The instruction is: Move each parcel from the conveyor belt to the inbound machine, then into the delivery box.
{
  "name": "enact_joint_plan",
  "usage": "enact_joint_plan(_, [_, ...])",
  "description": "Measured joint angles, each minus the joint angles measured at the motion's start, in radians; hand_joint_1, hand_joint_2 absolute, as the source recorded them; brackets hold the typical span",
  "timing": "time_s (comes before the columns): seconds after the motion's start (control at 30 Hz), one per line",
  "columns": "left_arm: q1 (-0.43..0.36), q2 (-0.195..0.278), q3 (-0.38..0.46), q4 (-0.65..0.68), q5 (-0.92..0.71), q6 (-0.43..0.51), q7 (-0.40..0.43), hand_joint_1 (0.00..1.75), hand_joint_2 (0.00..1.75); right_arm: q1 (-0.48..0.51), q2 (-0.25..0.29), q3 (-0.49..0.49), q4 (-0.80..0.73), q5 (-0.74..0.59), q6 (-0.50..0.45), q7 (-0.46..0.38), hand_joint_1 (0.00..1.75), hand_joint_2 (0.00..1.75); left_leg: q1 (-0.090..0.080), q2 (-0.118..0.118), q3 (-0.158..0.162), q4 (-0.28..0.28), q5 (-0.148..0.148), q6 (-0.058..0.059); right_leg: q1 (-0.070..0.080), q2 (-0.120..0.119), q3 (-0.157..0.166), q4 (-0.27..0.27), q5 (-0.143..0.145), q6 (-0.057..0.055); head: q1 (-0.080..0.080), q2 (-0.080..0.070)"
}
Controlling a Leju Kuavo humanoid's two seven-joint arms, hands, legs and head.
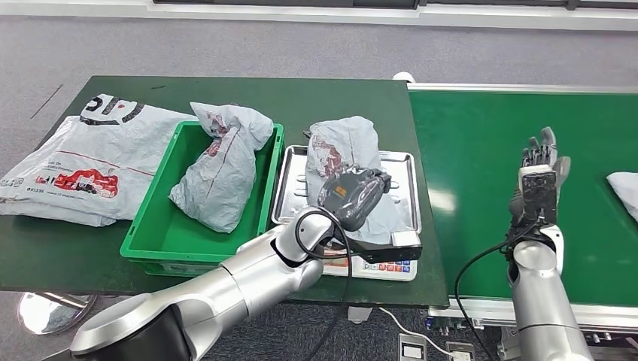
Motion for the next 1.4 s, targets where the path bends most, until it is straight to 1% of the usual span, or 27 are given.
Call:
enact_joint_plan(0.07, [-0.019, 0.002, 0.062, -0.005, -0.047, 0.032, -0.009, 1.75, 1.75, 0.006, 0.014, 0.0, -0.016, 0.02, 0.002, 0.007, 0.0, 0.0, 0.0, 0.0, 0.0, 0.0, 0.0, 0.0, 0.0, 0.0, 0.0, 0.0, 0.0, 0.0, 0.0, 0.0])
enact_joint_plan(0.17, [-0.046, 0.006, 0.153, -0.017, -0.085, 0.046, -0.017, 1.75, 1.75, 0.008, 0.029, -0.001, -0.031, 0.033, 0.003, 0.012, 0.0, 0.0, 0.0, 0.0, 0.0, 0.0, 0.0, 0.0, 0.0, 0.0, 0.0, 0.0, 0.0, 0.0, 0.0, 0.0])
enact_joint_plan(0.27, [-0.057, 0.009, 0.202, -0.026, -0.095, 0.045, -0.022, 1.75, 1.75, 0.008, 0.037, -0.002, -0.038, 0.034, 0.004, 0.013, 0.0, 0.0, 0.0, 0.0, 0.0, 0.0, 0.0, 0.0, 0.0, 0.0, 0.0, 0.0, 0.0, 0.0, 0.0, 0.0])
enact_joint_plan(0.33, [-0.057, 0.009, 0.22, -0.031, -0.101, 0.046, -0.023, 1.75, 1.75, 0.008, 0.041, -0.002, -0.04, 0.034, 0.005, 0.013, 0.0, 0.0, 0.0, 0.0, 0.0, 0.0, 0.0, 0.0, 0.0, 0.0, 0.0, 0.0, 0.0, 0.0, 0.0, 0.0])
enact_joint_plan(0.6, [-0.057, 0.011, 0.249, -0.04, -0.107, 0.046, -0.024, 1.75, 1.75, 0.007, 0.049, -0.002, -0.044, 0.034, 0.007, 0.016, 0.0, 0.0, 0.0, 0.0, 0.0, 0.0, 0.0, 0.0, 0.0, 0.0, 0.0, 0.0, 0.0, 0.0, 0.0, 0.0])
enact_joint_plan(1.07, [-0.057, 0.012, 0.255, -0.042, -0.12, 0.056, -0.024, 1.75, 1.75, 0.007, 0.054, -0.003, -0.044, 0.038, 0.007, 0.015, 0.0, 0.0, 0.0, 0.0, 0.0, 0.0, 0.0, 0.0, 0.0, 0.0, 0.0, 0.0, 0.0, 0.0, 0.0, 0.0])
enact_joint_plan(1.1, [-0.058, 0.012, 0.26, -0.044, -0.13, 0.061, -0.024, 1.52, 1.75, 0.007, 0.055, -0.003, -0.044, 0.04, 0.007, 0.015, 0.0, 0.0, 0.0, 0.0, 0.0, 0.0, 0.0, 0.0, 0.0, 0.0, 0.0, 0.0, 0.0, 0.0, 0.0, 0.0])
enact_joint_plan(1.17, [-0.064, 0.015, 0.285, -0.051, -0.153, 0.065, -0.027, 0.65, 1.75, 0.005, 0.055, -0.004, -0.044, 0.043, 0.005, 0.014, 0.0, 0.0, 0.0, 0.0, 0.0, 0.0, 0.0, 0.0, 0.0, 0.0, 0.0, 0.0, 0.0, 0.0, 0.0, 0.0])
enact_joint_plan(1.2, [-0.068, 0.017, 0.305, -0.055, -0.159, 0.052, -0.035, 0.21, 1.75, 0.004, 0.056, -0.005, -0.044, 0.044, 0.005, 0.012, 0.0, 0.0, 0.0, 0.0, 0.0, 0.0, 0.0, 0.0, 0.0, 0.0, 0.0, 0.0, 0.0, 0.0, 0.0, 0.0])
enact_joint_plan(1.23, [-0.072, 0.018, 0.33, -0.06, -0.157, 0.023, -0.051, 0.0, 1.75, 0.002, 0.056, -0.006, -0.044, 0.045, 0.004, 0.011, 0.0, 0.0, 0.0, 0.0, 0.0, 0.0, 0.0, 0.0, 0.0, 0.0, 0.0, 0.0, 0.0, 0.0, 0.0, 0.0])
enact_joint_plan(1.33, [-0.067, 0.018, 0.413, -0.066, -0.087, -0.136, -0.121, 0.0, 1.75, -0.003, 0.055, -0.008, -0.044, 0.045, 0.006, 0.008, 0.0, 0.0, 0.0, 0.0, 0.0, 0.0, 0.0, 0.0, 0.0, 0.0, 0.0, 0.0, 0.0, 0.0, 0.0, 0.0])
enact_joint_plan(1.4, [-0.049, 0.017, 0.447, -0.065, -0.01, -0.207, -0.148, 0.0, 1.75, -0.007, 0.055, -0.011, -0.043, 0.045, 0.009, 0.01, 0.0, 0.0, 0.0, 0.0, 0.0, 0.0, 0.0, 0.0, 0.0, 0.0, 0.0, 0.0, 0.0, 0.0, 0.0, 0.0])
